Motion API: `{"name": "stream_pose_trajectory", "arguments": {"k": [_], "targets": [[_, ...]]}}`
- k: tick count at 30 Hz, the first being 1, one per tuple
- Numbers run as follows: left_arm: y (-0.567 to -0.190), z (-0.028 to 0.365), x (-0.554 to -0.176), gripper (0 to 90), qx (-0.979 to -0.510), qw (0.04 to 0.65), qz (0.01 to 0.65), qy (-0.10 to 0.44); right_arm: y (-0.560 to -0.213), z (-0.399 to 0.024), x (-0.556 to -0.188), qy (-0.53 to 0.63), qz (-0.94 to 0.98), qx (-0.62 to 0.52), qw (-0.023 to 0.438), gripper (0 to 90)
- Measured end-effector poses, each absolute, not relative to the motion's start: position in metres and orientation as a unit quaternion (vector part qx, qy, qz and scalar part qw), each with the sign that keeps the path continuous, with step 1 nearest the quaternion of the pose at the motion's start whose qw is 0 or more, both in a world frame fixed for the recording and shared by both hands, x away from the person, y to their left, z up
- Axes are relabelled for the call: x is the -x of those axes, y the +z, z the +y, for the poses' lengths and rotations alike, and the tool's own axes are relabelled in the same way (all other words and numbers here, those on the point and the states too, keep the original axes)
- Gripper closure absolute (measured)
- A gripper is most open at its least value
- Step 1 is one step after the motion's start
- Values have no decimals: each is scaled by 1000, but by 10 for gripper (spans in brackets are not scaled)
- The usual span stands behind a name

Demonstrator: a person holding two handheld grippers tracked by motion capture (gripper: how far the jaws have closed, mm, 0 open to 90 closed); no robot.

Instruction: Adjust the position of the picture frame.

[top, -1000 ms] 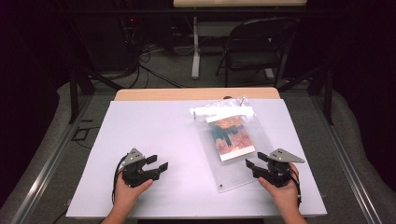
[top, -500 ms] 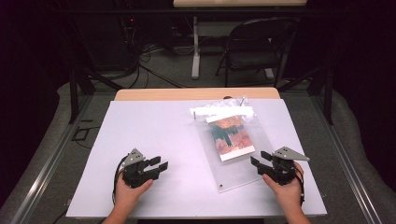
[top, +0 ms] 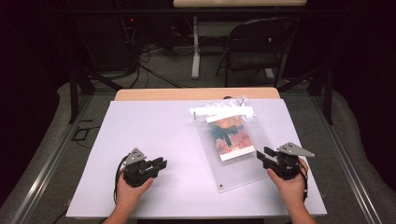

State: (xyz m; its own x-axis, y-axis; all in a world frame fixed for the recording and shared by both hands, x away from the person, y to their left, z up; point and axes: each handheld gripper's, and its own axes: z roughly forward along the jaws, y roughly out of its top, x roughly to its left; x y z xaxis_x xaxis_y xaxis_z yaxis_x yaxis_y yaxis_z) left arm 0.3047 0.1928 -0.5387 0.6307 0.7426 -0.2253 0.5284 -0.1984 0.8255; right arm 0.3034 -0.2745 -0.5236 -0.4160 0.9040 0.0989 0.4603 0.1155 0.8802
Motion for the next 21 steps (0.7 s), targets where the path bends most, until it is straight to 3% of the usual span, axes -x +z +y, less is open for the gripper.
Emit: {"name": "stream_pose_trajectory", "arguments": {"k": [9, 10, 14, 17, 21], "targets": [[-534, 182, -303, 839, -777, 475, 395, 122, -523, -251, -308, 480, 711, -472, 204, 759], [-533, 183, -303, 846, -776, 475, 395, 122, -524, -233, -308, 481, 723, -455, 197, 817], [-534, 186, -302, 866, -772, 480, 400, 119, -527, -201, -310, 479, 745, -428, 177, 891], [-534, 189, -302, 865, -772, 480, 399, 121, -533, -164, -315, 468, 771, -403, 153, 900], [-533, 191, -300, 834, -775, 474, 397, 132, -544, -128, -319, 438, 801, -378, 155, 900]]}}
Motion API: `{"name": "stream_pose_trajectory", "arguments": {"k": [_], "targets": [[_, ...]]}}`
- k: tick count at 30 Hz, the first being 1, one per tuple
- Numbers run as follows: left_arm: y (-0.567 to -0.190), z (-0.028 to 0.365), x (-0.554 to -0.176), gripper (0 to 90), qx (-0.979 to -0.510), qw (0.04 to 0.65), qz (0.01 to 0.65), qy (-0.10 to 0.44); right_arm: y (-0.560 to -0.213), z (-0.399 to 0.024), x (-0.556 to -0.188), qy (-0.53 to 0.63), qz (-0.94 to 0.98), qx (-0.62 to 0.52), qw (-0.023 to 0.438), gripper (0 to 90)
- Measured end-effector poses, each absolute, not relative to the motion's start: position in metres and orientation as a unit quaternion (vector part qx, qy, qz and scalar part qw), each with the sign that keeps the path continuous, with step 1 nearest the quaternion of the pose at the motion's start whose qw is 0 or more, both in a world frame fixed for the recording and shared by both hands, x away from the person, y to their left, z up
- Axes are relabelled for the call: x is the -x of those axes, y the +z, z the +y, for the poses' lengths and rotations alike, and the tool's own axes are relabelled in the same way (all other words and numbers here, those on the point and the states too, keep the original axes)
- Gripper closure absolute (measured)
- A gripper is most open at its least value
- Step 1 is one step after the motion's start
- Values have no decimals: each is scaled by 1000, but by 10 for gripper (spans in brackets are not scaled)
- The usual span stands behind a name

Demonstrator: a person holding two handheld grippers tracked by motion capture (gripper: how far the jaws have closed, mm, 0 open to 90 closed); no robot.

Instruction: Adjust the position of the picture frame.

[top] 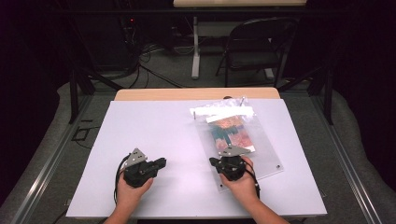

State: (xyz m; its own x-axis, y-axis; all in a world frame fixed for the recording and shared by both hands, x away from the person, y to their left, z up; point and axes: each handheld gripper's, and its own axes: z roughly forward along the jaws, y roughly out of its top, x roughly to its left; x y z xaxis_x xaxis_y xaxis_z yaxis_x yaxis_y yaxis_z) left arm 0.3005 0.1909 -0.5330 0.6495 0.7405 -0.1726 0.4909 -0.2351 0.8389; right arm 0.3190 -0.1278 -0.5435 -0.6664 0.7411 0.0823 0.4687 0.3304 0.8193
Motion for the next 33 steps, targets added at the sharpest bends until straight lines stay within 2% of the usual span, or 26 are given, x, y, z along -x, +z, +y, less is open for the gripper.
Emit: {"name": "stream_pose_trajectory", "arguments": {"k": [6, 10, 33], "targets": [[-534, 192, -301, 826, -771, 478, 402, 126, -549, -101, -323, 407, 821, -358, 178, 900], [-534, 193, -301, 821, -769, 479, 406, 121, -553, -95, -329, 390, 825, -367, 178, 900], [-534, 195, -299, 803, -768, 482, 405, 118, -549, -84, -339, 347, 837, -386, 175, 900]]}}
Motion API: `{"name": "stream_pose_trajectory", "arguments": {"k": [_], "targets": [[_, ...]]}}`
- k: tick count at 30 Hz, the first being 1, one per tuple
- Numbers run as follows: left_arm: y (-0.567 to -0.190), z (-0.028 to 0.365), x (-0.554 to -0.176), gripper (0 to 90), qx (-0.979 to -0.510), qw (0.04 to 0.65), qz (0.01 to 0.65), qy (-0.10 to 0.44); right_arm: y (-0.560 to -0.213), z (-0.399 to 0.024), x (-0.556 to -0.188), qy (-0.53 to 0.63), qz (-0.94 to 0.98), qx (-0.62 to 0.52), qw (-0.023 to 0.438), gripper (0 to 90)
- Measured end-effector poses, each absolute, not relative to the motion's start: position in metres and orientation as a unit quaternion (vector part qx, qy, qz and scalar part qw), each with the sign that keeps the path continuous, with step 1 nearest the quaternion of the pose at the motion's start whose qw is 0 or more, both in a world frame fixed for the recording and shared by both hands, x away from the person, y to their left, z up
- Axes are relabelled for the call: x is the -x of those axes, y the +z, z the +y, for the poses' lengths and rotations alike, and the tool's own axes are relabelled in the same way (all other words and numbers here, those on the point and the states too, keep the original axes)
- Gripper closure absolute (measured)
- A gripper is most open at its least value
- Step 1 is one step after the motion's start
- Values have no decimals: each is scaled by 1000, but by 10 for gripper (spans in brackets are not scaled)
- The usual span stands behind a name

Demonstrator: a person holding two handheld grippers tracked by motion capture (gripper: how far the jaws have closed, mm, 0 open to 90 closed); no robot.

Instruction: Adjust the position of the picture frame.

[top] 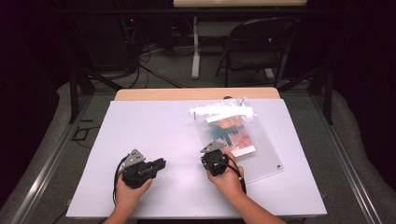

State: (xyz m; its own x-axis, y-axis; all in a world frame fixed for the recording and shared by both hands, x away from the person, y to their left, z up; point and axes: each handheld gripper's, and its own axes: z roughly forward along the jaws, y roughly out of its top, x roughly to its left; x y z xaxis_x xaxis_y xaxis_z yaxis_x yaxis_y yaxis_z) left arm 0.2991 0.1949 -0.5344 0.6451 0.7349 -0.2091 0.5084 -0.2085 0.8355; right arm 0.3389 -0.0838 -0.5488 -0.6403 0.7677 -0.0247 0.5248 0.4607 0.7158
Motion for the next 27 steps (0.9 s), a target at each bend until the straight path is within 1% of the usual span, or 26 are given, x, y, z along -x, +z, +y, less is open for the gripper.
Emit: {"name": "stream_pose_trajectory", "arguments": {"k": [2, 5, 10, 15, 18, 19, 20, 21, 22, 25, 27], "targets": [[-534, 195, -299, 803, -768, 481, 407, 119, -548, -83, -338, 343, 838, -386, 176, 900], [-534, 197, -298, 798, -767, 484, 405, 119, -548, -86, -334, 328, 846, -374, 192, 900], [-534, 198, -296, 783, -762, 487, 409, 117, -547, -97, -332, 329, 845, -381, 184, 900], [-536, 197, -298, 737, -763, 489, 408, 112, -546, -114, -329, 324, 844, -388, 179, 900], [-538, 194, -299, 684, -765, 487, 406, 110, -546, -128, -327, 324, 841, -394, 179, 900], [-539, 193, -300, 684, -766, 488, 404, 108, -546, -128, -327, 324, 841, -394, 179, 900], [-539, 192, -301, 649, -768, 486, 404, 106, -546, -134, -325, 324, 840, -398, 175, 900], [-541, 191, -303, 635, -769, 486, 403, 104, -546, -137, -325, 328, 838, -399, 175, 900], [-541, 189, -304, 635, -770, 484, 403, 102, -546, -137, -325, 328, 838, -399, 175, 900], [-542, 186, -309, 599, -769, 483, 406, 105, -545, -148, -323, 321, 839, -405, 174, 900], [-541, 183, -319, 598, -766, 490, 404, 97, -545, -153, -322, 322, 837, -408, 173, 900]]}}
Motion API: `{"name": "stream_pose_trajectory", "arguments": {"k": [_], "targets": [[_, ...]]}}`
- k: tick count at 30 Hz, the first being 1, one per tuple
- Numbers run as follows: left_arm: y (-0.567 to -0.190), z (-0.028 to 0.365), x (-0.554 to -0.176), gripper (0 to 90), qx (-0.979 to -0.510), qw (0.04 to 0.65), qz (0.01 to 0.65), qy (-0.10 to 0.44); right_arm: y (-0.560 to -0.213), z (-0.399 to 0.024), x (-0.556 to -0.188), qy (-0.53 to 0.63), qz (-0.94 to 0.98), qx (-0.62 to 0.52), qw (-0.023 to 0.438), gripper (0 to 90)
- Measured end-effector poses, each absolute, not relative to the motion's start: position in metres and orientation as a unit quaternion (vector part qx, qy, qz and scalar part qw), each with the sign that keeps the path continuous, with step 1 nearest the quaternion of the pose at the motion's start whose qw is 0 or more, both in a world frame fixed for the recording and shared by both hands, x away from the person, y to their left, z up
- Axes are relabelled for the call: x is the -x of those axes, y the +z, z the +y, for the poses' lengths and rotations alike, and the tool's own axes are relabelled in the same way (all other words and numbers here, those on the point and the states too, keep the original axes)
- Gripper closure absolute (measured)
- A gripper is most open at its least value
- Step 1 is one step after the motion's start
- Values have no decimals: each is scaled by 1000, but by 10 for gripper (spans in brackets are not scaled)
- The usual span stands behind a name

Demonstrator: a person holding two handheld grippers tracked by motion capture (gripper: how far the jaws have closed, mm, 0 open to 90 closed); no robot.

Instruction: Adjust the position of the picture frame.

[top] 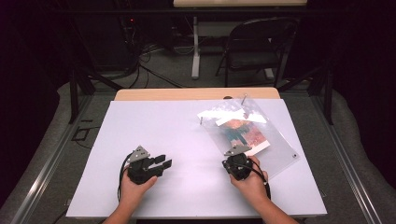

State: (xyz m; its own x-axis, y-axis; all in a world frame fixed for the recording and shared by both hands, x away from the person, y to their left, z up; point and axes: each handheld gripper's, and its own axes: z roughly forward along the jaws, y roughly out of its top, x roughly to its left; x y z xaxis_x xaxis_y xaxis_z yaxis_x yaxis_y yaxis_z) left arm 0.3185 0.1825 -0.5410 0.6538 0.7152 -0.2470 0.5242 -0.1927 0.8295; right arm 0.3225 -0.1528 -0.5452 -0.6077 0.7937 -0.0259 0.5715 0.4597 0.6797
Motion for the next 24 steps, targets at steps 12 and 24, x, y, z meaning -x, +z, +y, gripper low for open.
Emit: {"name": "stream_pose_trajectory", "arguments": {"k": [12, 24], "targets": [[-530, 134, -383, 542, -784, 481, 374, 121, -546, -165, -321, 337, 828, -418, 163, 900], [-536, 105, -435, 577, -798, 457, 367, 142, -547, -170, -321, 351, 822, -422, 152, 900]]}}
